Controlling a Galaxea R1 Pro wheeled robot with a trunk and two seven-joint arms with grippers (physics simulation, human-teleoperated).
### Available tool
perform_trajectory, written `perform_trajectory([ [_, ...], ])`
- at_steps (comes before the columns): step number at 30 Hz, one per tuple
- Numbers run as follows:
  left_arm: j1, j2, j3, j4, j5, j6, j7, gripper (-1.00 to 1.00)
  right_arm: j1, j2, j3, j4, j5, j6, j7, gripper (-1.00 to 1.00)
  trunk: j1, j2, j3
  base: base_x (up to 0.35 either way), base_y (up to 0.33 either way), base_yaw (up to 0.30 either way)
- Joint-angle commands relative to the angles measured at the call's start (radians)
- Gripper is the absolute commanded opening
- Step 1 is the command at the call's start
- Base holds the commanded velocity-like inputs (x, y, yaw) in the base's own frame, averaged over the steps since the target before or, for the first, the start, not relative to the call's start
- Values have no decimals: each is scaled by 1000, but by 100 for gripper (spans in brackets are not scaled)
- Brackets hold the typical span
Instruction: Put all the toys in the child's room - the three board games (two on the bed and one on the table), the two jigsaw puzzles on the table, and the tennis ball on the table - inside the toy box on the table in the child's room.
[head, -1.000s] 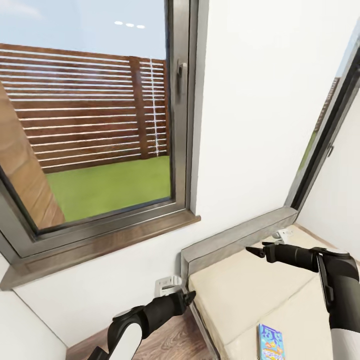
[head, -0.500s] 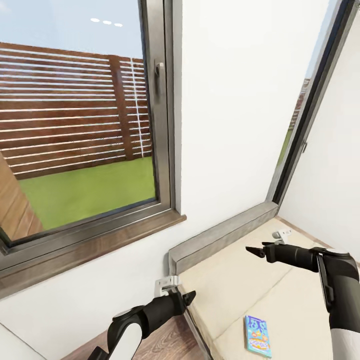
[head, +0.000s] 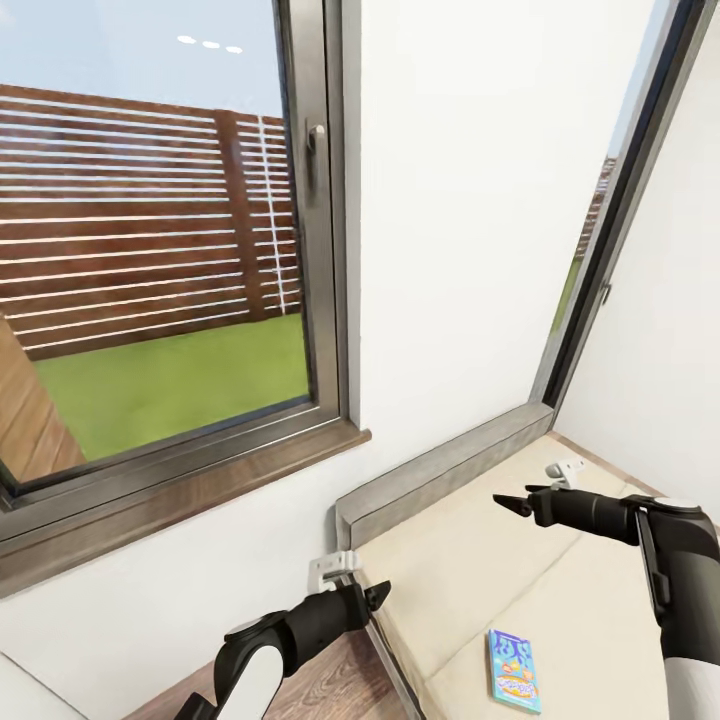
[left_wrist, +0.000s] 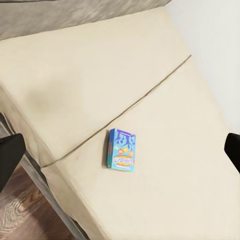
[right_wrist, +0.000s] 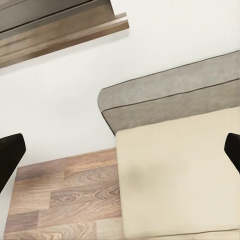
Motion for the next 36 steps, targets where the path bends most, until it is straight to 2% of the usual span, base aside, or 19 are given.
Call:
perform_trajectory([
  [1,-1,0,0,-1,11,3,9,100,-1,0,-1,-1,8,6,9,100,1,-2,-2,0,0,-9],
  [12,-1,1,9,20,13,3,12,100,-1,6,-1,-2,9,19,7,100,1,-2,-2,0,0,-4],
  [15,-3,0,24,43,15,3,12,100,-1,6,1,-3,10,31,6,100,1,-2,-2,0,0,-1],
  [17,-5,-1,54,76,18,3,11,100,-2,3,2,-4,11,49,6,100,1,-2,-2,0,0,0],
  [18,-5,-1,54,76,18,3,11,100,-2,3,2,-4,11,49,6,100,1,-2,-2,0,0,0],
  [20,-6,-3,93,110,22,3,7,100,-5,1,3,-4,14,69,6,100,1,-2,-2,0,0,0],
  [21,-6,-3,93,110,22,3,7,100,-5,1,3,-4,14,69,6,100,1,-2,-2,0,0,0],
  [22,-7,-3,130,135,24,4,4,100,-8,-1,3,-4,19,89,5,100,1,-2,-2,0,0,0],
  [23,-7,-4,147,145,25,4,2,100,-10,-2,3,-4,20,96,5,100,1,-2,-2,0,0,0],
  [29,-8,-6,183,162,32,4,1,100,-11,-2,6,-5,23,110,5,100,1,-2,-2,0,0,0],
  [33,-8,-10,202,169,56,5,5,100,-12,-2,8,-5,24,118,4,100,1,-2,-2,0,0,0],
  [34,-2,-4,217,168,136,9,5,100,-12,-4,7,-5,25,125,4,100,1,-2,-2,0,0,0],
  [36,-1,0,219,167,149,12,5,100,-13,-4,6,-5,25,126,5,100,1,-2,-2,0,0,0],
])
